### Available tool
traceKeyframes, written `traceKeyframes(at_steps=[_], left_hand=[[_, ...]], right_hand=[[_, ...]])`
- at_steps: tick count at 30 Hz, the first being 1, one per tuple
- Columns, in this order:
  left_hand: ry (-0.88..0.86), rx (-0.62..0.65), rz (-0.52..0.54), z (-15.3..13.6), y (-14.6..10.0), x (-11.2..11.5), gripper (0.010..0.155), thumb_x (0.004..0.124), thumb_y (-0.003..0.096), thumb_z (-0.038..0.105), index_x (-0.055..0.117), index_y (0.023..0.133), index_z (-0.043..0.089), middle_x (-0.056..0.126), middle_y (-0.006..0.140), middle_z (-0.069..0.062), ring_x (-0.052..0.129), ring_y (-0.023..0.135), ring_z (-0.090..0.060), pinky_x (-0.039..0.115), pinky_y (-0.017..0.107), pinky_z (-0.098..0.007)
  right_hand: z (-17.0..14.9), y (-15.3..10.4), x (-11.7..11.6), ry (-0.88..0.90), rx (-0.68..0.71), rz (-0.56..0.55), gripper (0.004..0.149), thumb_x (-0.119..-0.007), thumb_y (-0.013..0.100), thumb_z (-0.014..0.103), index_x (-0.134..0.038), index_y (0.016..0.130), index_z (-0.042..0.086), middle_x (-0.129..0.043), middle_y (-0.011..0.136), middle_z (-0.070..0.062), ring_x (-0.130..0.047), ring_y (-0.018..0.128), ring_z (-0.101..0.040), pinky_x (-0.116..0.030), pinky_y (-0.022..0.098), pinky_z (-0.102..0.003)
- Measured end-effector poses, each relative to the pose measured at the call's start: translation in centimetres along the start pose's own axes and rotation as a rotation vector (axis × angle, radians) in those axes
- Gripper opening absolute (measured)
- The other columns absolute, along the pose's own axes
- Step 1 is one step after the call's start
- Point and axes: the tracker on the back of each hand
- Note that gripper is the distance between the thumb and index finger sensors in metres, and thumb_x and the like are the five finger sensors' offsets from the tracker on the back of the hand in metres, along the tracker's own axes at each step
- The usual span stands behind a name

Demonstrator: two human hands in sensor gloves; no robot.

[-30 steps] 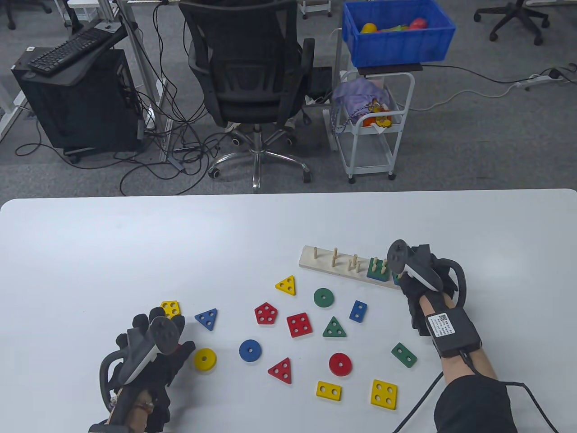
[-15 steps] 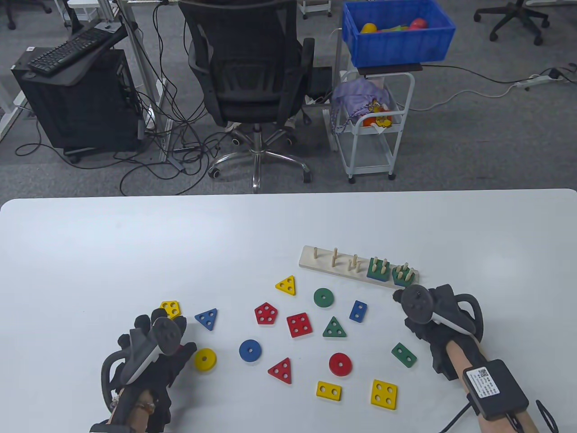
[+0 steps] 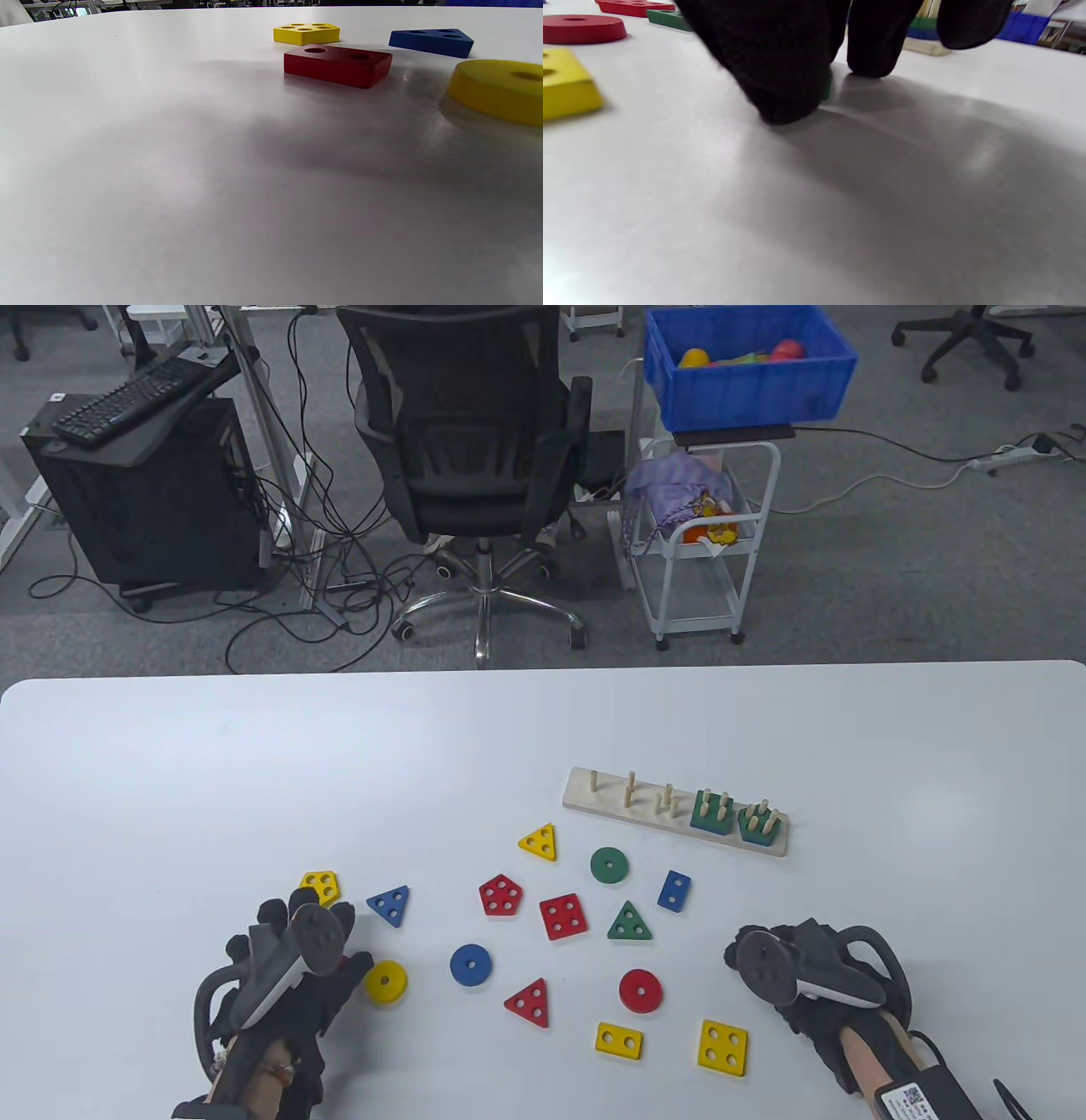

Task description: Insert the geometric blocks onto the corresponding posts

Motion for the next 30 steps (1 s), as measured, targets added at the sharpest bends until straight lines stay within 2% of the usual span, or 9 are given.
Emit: traceKeyframes(at_steps=[9, 19, 25, 30], left_hand=[[-0.008, 0.001, 0.002, 0.0, 0.1, 0.0, 0.075, 0.051, 0.0346, 0.074, 0.034, 0.106, 0.057, 0.010, 0.120, 0.017, 0.014, 0.116, -0.022, 0.023, 0.083, -0.058], [-0.017, 0.004, 0.010, -0.1, 0.1, 0.1, 0.075, 0.051, 0.0346, 0.074, 0.034, 0.106, 0.057, 0.010, 0.120, 0.017, 0.014, 0.116, -0.022, 0.023, 0.083, -0.058], [-0.018, 0.005, 0.009, -0.1, 0.1, 0.1, 0.075, 0.051, 0.0346, 0.074, 0.034, 0.106, 0.057, 0.010, 0.120, 0.017, 0.014, 0.116, -0.022, 0.023, 0.083, -0.058], [-0.022, -0.001, 0.012, -0.2, 0.1, 0.0, 0.075, 0.051, 0.0346, 0.074, 0.034, 0.106, 0.057, 0.010, 0.120, 0.017, 0.014, 0.116, -0.022, 0.023, 0.083, -0.058]], right_hand=[[0.3, 0.1, 0.1, 0.004, 0.008, -0.081, 0.065, -0.093, 0.031, 0.036, -0.068, 0.091, 0.030, -0.078, 0.096, -0.001, -0.087, 0.082, -0.029, -0.065, 0.065, -0.064], [-0.3, 0.4, 0.2, 0.110, 0.033, -0.128, 0.065, -0.092, 0.033, 0.039, -0.071, 0.093, 0.022, -0.079, 0.095, -0.008, -0.087, 0.079, -0.034, -0.064, 0.063, -0.067], [-0.3, 2.3, 3.4, 0.176, 0.043, -0.205, 0.065, -0.091, 0.035, 0.039, -0.071, 0.093, 0.017, -0.078, 0.095, -0.015, -0.086, 0.077, -0.038, -0.063, 0.062, -0.070], [0.4, 5.8, 7.1, 0.160, 0.048, -0.230, 0.066, -0.090, 0.036, 0.039, -0.070, 0.094, 0.016, -0.077, 0.095, -0.016, -0.085, 0.078, -0.040, -0.062, 0.062, -0.070]])
Point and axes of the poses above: the tracker on the back of each hand, its own z axis roughly to the thumb side, its own y axis roughly from the wrist to the fingertips, x = y × z
